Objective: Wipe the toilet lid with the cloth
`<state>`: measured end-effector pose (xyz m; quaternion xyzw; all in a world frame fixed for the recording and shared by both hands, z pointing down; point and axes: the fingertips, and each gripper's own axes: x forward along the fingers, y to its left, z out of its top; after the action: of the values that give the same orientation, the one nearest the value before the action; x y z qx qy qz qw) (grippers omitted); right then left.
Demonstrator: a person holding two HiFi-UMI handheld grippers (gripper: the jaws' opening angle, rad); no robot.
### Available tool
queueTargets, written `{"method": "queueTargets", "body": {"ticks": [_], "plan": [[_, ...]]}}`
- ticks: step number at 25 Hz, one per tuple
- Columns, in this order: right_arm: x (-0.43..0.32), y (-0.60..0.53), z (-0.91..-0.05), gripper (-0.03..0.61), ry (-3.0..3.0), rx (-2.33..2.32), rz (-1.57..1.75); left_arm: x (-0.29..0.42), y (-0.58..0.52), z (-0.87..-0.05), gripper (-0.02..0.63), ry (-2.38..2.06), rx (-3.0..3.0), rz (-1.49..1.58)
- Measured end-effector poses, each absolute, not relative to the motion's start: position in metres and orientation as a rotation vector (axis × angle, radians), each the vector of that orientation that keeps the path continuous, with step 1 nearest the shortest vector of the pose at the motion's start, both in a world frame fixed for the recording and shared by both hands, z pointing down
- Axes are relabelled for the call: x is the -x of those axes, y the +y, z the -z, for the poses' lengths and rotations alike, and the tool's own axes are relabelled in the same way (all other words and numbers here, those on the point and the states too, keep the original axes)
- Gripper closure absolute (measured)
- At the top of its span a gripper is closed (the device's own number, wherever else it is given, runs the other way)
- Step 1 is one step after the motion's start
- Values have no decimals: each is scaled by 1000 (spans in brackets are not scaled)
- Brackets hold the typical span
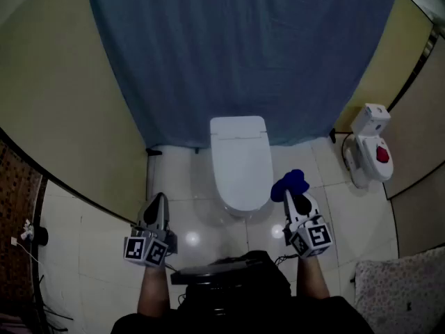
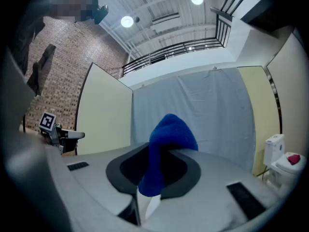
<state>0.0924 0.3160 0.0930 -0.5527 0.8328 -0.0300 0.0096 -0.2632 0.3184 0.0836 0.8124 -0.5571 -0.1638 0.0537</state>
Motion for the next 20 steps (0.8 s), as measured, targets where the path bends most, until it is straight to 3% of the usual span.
{"method": "queueTargets", "body": {"ticks": [9,20], "plan": [[-124,266,-107,523,2608,1744,91,237,268,-95,623,-1684,-2479,441],[-187,114,-110,523,2711,1613,61,163,129,-87,623,-1773,-2500,380]]}}
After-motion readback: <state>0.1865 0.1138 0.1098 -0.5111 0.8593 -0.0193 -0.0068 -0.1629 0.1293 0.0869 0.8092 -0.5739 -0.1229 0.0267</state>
